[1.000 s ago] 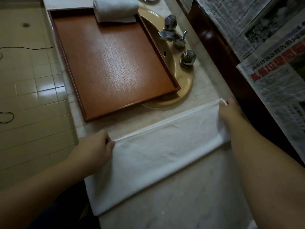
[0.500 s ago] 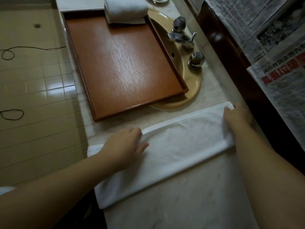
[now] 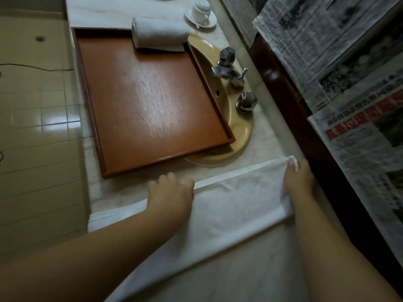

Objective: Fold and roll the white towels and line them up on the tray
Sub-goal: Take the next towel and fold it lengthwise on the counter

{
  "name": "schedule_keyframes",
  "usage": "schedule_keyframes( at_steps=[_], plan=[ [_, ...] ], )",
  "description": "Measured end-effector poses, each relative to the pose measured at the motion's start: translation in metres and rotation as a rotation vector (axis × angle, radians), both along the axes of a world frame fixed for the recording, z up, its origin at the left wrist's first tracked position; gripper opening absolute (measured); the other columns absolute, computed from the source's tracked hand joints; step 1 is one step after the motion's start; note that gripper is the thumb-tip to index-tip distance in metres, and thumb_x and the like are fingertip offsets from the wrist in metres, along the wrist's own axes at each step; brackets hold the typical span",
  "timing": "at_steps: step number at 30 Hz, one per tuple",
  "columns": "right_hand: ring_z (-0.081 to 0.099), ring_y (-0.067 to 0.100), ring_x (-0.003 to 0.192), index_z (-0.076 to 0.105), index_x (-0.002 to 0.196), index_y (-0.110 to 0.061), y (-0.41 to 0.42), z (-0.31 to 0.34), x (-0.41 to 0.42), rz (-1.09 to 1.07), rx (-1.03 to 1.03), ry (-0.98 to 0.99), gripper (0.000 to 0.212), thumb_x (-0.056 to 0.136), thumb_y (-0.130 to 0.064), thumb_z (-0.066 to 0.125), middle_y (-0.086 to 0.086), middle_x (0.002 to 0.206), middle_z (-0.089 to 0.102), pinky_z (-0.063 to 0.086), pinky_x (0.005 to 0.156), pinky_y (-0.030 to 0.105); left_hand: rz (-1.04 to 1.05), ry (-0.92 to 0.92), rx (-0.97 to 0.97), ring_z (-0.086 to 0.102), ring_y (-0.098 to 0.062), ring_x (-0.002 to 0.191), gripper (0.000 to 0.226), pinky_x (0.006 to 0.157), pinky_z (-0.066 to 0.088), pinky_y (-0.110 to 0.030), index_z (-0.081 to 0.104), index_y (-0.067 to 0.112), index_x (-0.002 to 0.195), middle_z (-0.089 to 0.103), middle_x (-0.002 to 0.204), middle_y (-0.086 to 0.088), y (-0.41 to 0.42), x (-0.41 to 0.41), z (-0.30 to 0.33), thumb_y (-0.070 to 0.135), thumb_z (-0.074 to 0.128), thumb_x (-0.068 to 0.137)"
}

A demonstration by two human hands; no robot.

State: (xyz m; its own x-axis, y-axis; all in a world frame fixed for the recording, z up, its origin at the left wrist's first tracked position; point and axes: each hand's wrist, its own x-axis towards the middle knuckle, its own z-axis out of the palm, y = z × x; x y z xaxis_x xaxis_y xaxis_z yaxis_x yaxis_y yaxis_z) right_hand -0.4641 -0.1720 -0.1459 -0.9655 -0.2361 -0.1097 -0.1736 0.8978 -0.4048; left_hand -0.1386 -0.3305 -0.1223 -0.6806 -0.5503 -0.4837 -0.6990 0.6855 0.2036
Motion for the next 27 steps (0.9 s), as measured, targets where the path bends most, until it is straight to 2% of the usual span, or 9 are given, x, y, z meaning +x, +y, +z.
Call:
schedule_keyframes(
  at_steps=[2,4,8,11,16,19,22,27],
  plan=[
    [0.062,0.042,0.109,0.060,0.112,-0.010,0.000,0.000,-0.003,0.014,-0.002,0.030,0.035,0.106,-0.043,0.049,0.022,0.119,0.064,0.049,0.090,0.044,-0.089,0.089,-0.002,0.045,-0.026,0.104,0.026,0.085,0.037,-0.041,0.051,0.026,0.124,0.049,0.115,-0.006,0.001,-0.010,0.001,0.043,0.038,0.109],
    [0.063,0.041,0.106,0.062,0.103,-0.011,-0.001,0.000,-0.001,0.048,0.023,0.048,0.030,0.104,-0.040,0.053,0.022,0.114,0.066,0.050,0.089,0.045,-0.140,0.156,0.079,0.045,-0.023,0.103,0.029,0.080,0.036,-0.038,0.053,0.024,0.123,0.051,0.115,-0.002,0.002,-0.017,-0.003,0.045,0.037,0.109],
    [0.062,0.039,0.102,0.060,0.099,-0.016,0.006,-0.001,0.007,0.065,0.097,-0.018,0.025,0.104,-0.040,0.053,0.018,0.112,0.067,0.049,0.083,0.041,-0.036,0.200,0.181,0.044,-0.015,0.084,0.025,0.071,0.038,-0.034,0.050,0.029,0.099,0.042,0.090,0.009,-0.001,-0.009,-0.007,0.048,0.038,0.108],
    [0.063,0.038,0.102,0.062,0.105,-0.017,0.018,-0.002,0.006,0.070,0.136,-0.024,0.027,0.104,-0.042,0.052,0.015,0.113,0.068,0.050,0.085,0.041,-0.038,0.198,0.200,0.043,-0.011,0.079,0.026,0.069,0.036,-0.031,0.044,0.033,0.090,0.043,0.084,0.011,0.001,0.000,-0.005,0.051,0.037,0.108],
    [0.062,0.037,0.106,0.061,0.117,-0.018,0.019,-0.003,0.012,0.050,0.114,-0.037,0.033,0.106,-0.046,0.048,0.014,0.120,0.068,0.049,0.085,0.040,-0.018,0.252,0.163,0.049,-0.016,0.084,0.025,0.074,0.050,-0.037,0.050,0.032,0.103,0.051,0.089,0.009,0.005,-0.001,-0.012,0.052,0.036,0.107],
    [0.061,0.038,0.109,0.058,0.122,-0.018,0.016,0.001,0.016,0.058,0.132,-0.003,0.035,0.108,-0.046,0.043,0.015,0.124,0.065,0.039,0.080,0.036,-0.013,0.268,0.114,0.047,-0.021,0.082,0.022,0.066,0.042,-0.036,0.044,0.029,0.100,0.045,0.082,0.006,0.008,-0.006,-0.015,0.045,0.034,0.109],
    [0.060,0.040,0.108,0.055,0.124,-0.017,0.017,-0.002,0.023,0.056,0.122,0.039,0.036,0.110,-0.046,0.038,0.017,0.126,0.064,0.037,0.078,0.037,0.030,0.294,0.091,0.046,-0.018,0.075,0.021,0.061,0.033,-0.038,0.038,0.028,0.093,0.045,0.076,0.006,0.011,-0.002,-0.017,0.040,0.034,0.110],
    [0.060,0.041,0.106,0.054,0.120,-0.015,0.012,-0.004,0.025,0.020,0.173,0.041,0.031,0.110,-0.041,0.038,0.020,0.123,0.063,0.035,0.075,0.038,0.186,0.228,0.152,0.052,-0.015,0.070,0.026,0.060,0.045,-0.036,0.039,0.025,0.087,0.055,0.078,0.002,0.007,-0.015,-0.017,0.036,0.038,0.111]
  ],
)
